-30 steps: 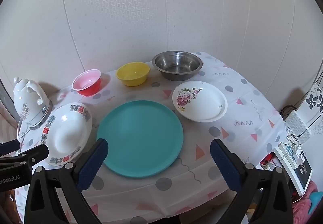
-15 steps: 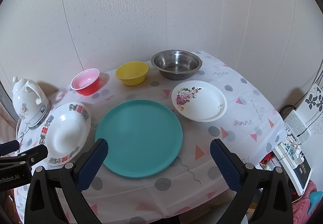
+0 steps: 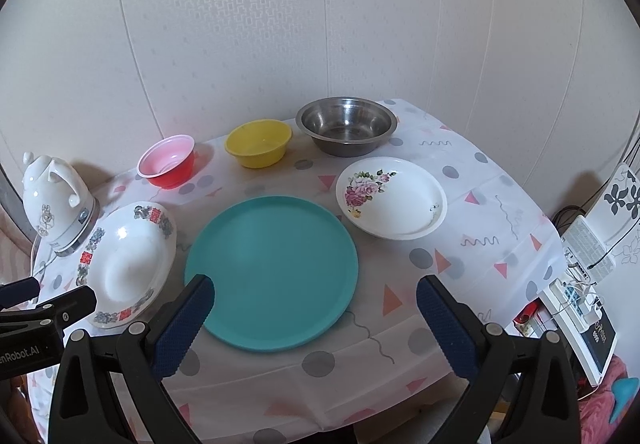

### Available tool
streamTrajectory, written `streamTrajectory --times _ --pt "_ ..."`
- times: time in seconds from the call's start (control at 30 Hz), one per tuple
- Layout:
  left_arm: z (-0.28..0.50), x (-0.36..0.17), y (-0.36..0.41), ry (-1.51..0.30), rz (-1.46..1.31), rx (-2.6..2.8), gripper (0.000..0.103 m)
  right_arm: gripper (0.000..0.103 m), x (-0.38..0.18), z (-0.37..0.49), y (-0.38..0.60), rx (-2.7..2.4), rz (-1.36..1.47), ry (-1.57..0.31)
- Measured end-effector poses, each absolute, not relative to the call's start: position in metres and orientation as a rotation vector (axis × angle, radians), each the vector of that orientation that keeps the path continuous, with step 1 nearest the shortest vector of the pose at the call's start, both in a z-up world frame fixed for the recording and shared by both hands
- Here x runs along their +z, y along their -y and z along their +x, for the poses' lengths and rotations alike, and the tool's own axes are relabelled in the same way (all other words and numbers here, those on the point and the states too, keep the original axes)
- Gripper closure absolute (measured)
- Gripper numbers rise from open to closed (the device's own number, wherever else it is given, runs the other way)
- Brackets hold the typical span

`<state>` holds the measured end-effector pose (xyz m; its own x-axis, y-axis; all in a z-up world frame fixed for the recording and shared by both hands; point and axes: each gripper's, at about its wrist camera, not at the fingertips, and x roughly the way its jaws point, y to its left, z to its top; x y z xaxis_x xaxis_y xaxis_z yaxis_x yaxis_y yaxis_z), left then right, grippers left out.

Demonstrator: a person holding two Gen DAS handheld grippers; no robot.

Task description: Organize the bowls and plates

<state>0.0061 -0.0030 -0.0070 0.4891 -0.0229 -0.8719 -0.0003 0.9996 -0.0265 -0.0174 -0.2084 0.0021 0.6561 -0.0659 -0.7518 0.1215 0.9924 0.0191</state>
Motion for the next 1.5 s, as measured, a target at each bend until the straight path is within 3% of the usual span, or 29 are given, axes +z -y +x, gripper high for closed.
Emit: streamTrajectory --times 0.97,1.5 --pt "0.043 -0.022 -0.011 -1.122 -0.078 0.039 0.004 0.0 -0.006 0.024 0.206 0.0 0.024 -0.874" --pt "0.053 -0.069 -0.127 -1.196 -0.568 0.112 0.002 0.0 -0.03 0.072 0.162 0.25 -0.011 -0.963"
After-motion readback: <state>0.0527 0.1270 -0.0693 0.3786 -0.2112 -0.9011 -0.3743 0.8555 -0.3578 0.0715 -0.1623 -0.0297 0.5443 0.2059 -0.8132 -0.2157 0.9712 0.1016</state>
